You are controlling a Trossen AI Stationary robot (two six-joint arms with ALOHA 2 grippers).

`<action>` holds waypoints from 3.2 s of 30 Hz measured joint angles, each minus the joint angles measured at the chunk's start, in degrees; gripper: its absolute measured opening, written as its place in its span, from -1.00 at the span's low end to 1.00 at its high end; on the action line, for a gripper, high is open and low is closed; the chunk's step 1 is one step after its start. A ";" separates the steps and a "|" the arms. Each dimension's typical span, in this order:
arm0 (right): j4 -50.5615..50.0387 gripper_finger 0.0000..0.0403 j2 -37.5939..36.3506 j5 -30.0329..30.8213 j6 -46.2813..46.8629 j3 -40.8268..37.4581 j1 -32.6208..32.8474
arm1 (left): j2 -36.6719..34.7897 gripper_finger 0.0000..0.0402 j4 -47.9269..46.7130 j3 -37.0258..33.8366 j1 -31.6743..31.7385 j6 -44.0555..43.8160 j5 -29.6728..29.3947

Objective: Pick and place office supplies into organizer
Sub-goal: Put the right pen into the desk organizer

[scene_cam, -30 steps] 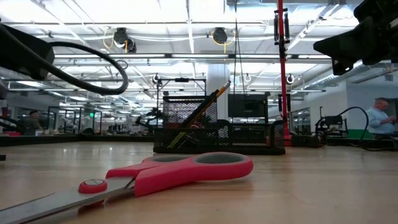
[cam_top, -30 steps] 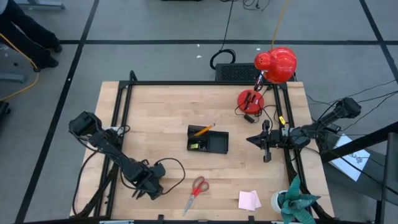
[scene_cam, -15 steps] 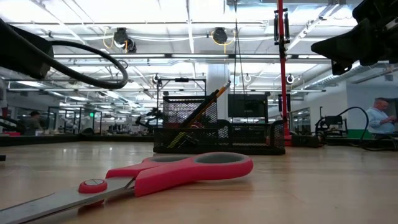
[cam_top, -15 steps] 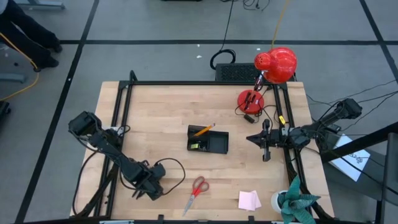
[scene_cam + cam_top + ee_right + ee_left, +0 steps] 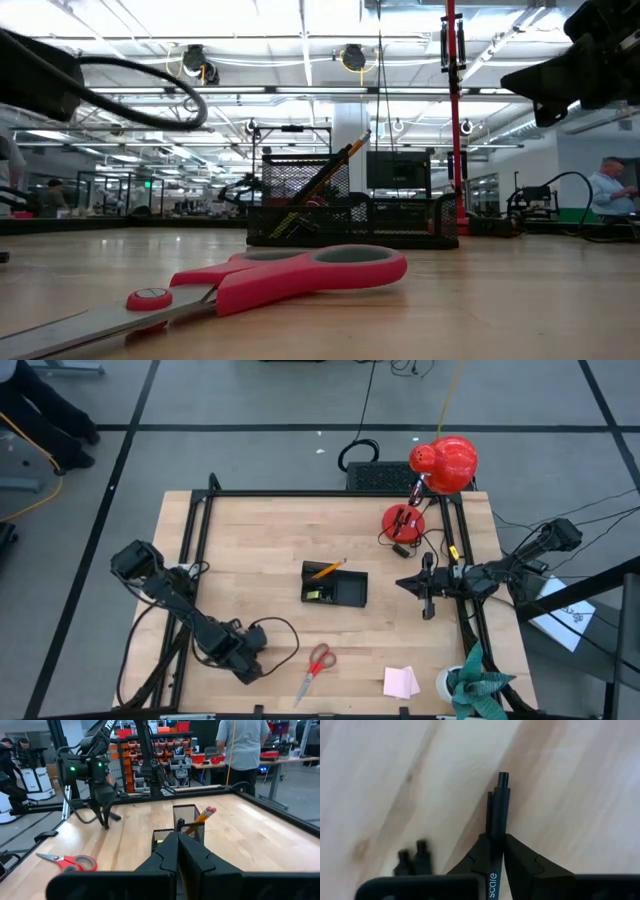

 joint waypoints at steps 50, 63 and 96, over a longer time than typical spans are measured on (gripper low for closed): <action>-0.53 -0.98 0.45 -0.22 3.12 0.00 0.02 | -5.22 -0.91 63.88 -2.01 45.20 90.16 11.55; -1.88 -0.98 0.48 -1.70 3.95 0.00 0.12 | -5.18 -0.90 83.57 -15.50 49.53 82.69 15.82; -1.27 -0.98 0.46 -1.22 2.44 0.02 0.02 | 2.99 -0.66 92.64 -17.51 51.06 73.77 13.55</action>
